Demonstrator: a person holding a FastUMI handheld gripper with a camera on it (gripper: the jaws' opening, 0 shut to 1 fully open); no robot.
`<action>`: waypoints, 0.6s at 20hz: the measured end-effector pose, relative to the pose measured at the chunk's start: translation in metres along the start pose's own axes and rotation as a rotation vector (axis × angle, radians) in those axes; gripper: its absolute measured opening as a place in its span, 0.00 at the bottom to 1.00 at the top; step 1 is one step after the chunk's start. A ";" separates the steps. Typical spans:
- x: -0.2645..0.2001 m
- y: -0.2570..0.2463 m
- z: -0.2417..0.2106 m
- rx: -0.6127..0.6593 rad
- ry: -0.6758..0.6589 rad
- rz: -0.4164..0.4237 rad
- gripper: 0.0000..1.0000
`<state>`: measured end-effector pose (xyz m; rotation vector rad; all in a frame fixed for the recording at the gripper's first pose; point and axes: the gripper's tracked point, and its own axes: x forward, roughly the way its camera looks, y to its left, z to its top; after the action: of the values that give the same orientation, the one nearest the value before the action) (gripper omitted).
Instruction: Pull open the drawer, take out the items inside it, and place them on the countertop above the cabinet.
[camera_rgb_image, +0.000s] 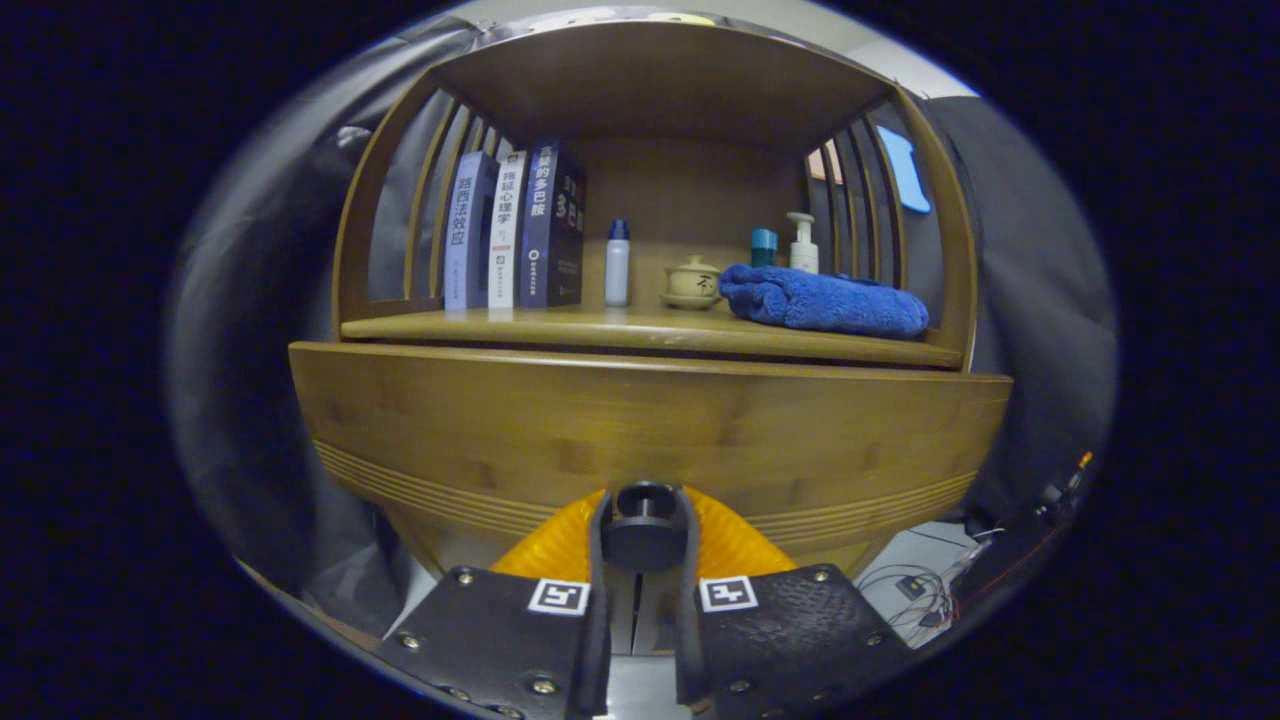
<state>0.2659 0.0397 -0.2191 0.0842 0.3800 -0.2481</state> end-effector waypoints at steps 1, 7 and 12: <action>-0.007 0.001 -0.002 -0.015 0.004 0.006 0.26; -0.047 0.002 -0.013 -0.024 0.064 0.039 0.26; -0.077 0.002 -0.027 -0.015 0.137 0.074 0.26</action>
<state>0.1881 0.0625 -0.2150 0.1007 0.5139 -0.1669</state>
